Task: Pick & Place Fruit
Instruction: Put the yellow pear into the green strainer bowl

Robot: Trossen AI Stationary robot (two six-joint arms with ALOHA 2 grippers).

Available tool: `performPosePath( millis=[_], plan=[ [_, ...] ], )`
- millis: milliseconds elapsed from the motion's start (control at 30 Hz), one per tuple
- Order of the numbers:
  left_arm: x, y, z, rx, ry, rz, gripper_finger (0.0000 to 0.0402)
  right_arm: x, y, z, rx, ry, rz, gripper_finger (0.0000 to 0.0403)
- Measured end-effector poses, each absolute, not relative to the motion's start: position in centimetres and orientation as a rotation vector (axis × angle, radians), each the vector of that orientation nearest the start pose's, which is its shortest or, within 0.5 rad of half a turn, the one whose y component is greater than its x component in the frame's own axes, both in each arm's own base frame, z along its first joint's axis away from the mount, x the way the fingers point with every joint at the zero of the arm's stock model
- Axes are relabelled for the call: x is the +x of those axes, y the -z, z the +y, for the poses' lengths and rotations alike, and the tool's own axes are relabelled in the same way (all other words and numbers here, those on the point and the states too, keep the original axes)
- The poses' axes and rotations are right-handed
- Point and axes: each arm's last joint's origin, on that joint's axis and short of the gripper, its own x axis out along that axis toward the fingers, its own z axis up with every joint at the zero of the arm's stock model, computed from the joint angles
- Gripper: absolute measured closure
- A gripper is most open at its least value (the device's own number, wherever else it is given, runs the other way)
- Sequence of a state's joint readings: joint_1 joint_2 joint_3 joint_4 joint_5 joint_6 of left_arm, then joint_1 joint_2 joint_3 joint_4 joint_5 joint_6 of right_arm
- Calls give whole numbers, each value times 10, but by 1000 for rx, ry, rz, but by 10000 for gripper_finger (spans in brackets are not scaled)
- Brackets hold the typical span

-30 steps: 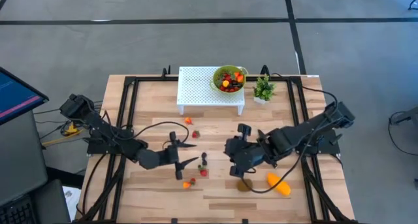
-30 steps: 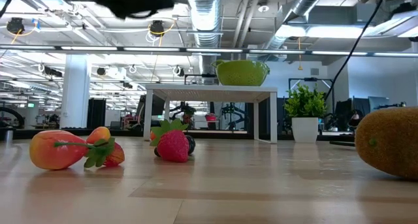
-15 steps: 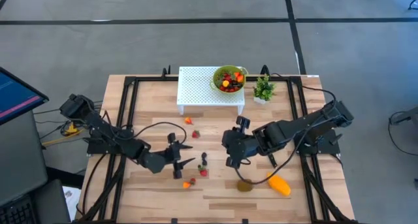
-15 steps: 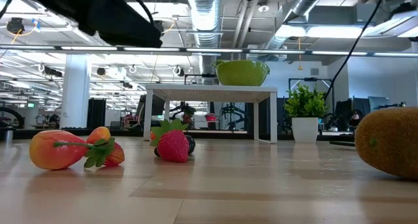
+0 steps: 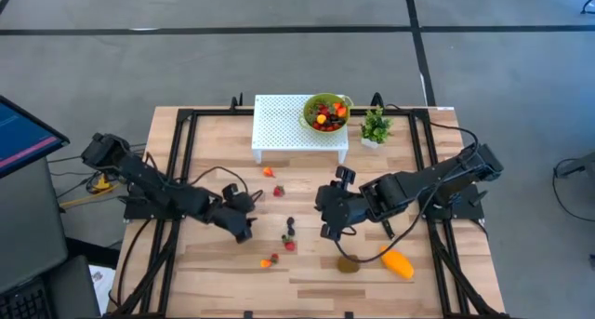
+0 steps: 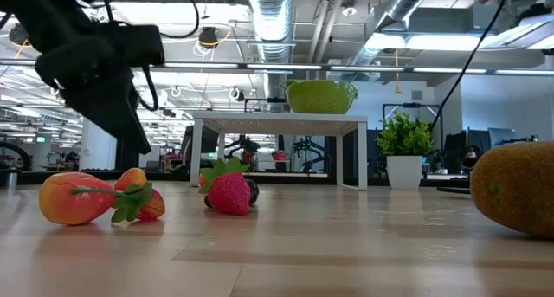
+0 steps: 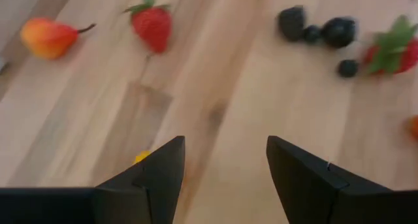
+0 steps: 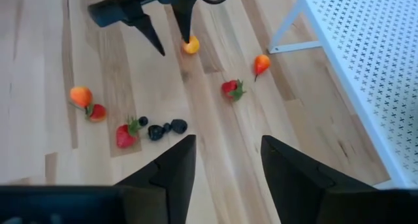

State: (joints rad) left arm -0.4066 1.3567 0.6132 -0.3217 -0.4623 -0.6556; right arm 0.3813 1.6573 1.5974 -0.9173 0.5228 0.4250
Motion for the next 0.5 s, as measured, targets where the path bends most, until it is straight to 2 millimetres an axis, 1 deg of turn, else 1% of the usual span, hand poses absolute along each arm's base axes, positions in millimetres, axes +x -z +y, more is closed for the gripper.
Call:
performPosePath(
  millis=[233, 367, 500],
  plan=[
    [214, -154, -64, -135, -429, 962, 192, 322, -335, 118, -24, 303, 822, 235],
    [214, -154, -60, -152, -437, 979, 192, 323, -335, 118, -22, 303, 819, 236],
    [208, -145, -56, -161, -434, 1026, 192, 323, -335, 118, -20, 303, 817, 234]
  ],
)
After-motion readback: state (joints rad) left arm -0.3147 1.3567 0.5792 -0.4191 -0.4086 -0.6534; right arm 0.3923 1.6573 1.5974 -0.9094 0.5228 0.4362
